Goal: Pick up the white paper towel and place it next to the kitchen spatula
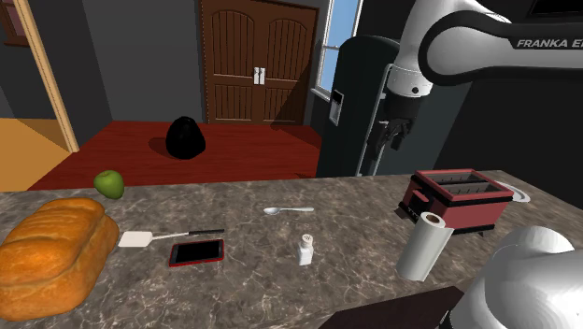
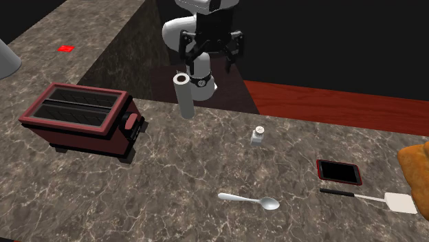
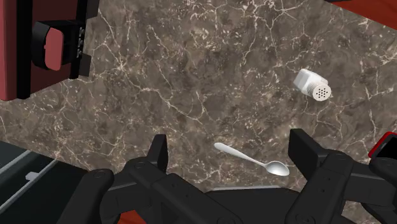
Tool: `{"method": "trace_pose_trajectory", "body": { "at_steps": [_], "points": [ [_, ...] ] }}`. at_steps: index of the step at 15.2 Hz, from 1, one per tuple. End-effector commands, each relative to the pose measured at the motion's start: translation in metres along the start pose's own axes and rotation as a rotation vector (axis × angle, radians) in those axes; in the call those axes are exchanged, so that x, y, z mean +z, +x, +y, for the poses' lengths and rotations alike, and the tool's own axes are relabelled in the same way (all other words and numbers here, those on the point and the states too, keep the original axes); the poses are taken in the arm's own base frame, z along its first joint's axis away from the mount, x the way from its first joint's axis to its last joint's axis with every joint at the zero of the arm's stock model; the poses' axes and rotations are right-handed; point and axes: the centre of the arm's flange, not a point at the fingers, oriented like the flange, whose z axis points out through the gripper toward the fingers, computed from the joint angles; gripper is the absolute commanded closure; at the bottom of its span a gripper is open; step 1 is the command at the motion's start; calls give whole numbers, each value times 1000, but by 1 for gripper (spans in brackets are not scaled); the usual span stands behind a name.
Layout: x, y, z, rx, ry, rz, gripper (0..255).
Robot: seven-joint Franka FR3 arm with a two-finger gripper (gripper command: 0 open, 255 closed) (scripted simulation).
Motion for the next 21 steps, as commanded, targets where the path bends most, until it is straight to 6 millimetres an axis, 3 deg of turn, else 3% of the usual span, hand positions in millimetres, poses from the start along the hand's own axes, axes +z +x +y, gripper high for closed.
{"method": "trace_pose_trajectory", "body": {
  "at_steps": [1, 16, 21],
  "points": [
    [0, 0, 0, 0, 0, 0, 0],
    [123, -144, 91, 64, 172, 8, 0],
    [149, -144, 87, 64, 172, 8, 0]
  ]
}}
